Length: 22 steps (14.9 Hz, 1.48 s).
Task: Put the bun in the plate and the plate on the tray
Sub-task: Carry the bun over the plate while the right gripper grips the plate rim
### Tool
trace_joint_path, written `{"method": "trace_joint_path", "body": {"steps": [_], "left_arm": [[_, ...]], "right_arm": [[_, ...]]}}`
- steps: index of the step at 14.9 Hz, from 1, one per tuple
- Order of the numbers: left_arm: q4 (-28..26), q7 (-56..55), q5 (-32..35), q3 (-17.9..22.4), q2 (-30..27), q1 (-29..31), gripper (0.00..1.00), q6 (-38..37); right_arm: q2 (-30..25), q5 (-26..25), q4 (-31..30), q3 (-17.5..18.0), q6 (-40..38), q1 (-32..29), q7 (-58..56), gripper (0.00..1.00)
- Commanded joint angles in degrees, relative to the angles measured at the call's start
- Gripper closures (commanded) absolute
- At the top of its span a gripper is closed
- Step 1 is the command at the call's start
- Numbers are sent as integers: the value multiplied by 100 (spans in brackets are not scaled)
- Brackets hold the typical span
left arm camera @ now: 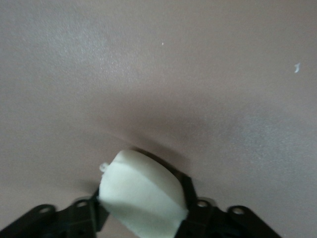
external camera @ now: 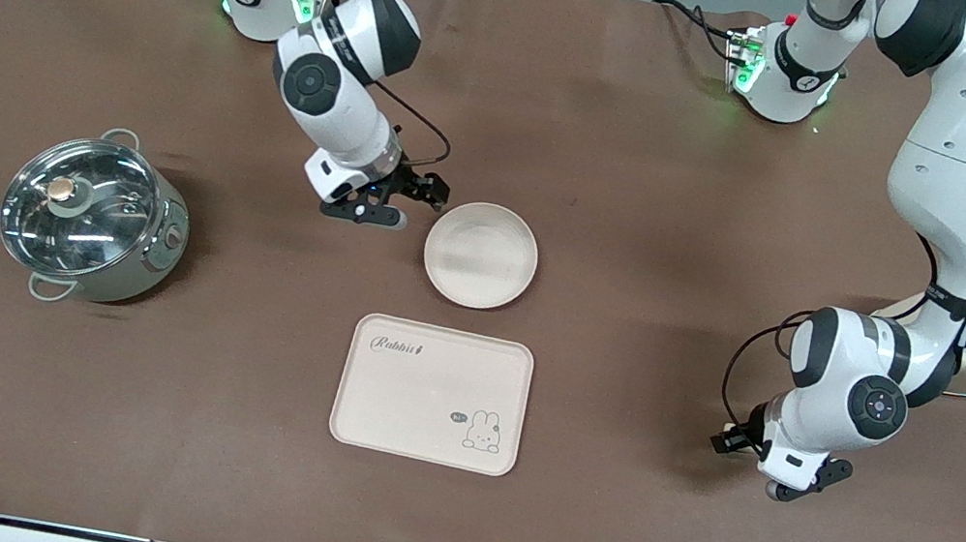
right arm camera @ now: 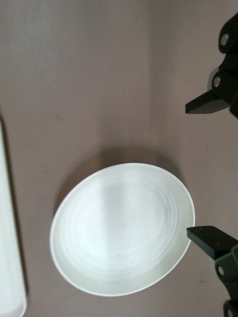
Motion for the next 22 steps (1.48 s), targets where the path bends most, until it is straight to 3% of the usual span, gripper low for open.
{"method": "trace_joint_path", "body": {"steps": [1,5,9,11,13,15,22], "left_arm": [[92,-87,57,-9,-28,-51,60,-18],[65,-166,57,-61,-273,-121,61,-280],[100,-1017,57,-123,-801,-1164,61,-1239],[100,-1639,57,-149,-933,-1683,60,-1258],[188,-2273,57,-149,-916,-2342,58,-1267],[206,-2678,48,-149,-838,-2817,58,-1258],[215,-3874,-31,-158,-319,-3662,56,-1004]], "right_arm": [[414,-5,-47,-299,627,325,37,0],[915,-14,136,-1160,1113,1152,29,0],[1293,-14,584,-1188,1104,1003,20,8],[1487,-5,830,-1197,1104,1003,20,20],[1549,-14,919,-1197,1104,1021,20,32],[1540,4,919,-1197,1087,1030,20,37],[1426,4,893,-1126,1043,1126,354,51]]}}
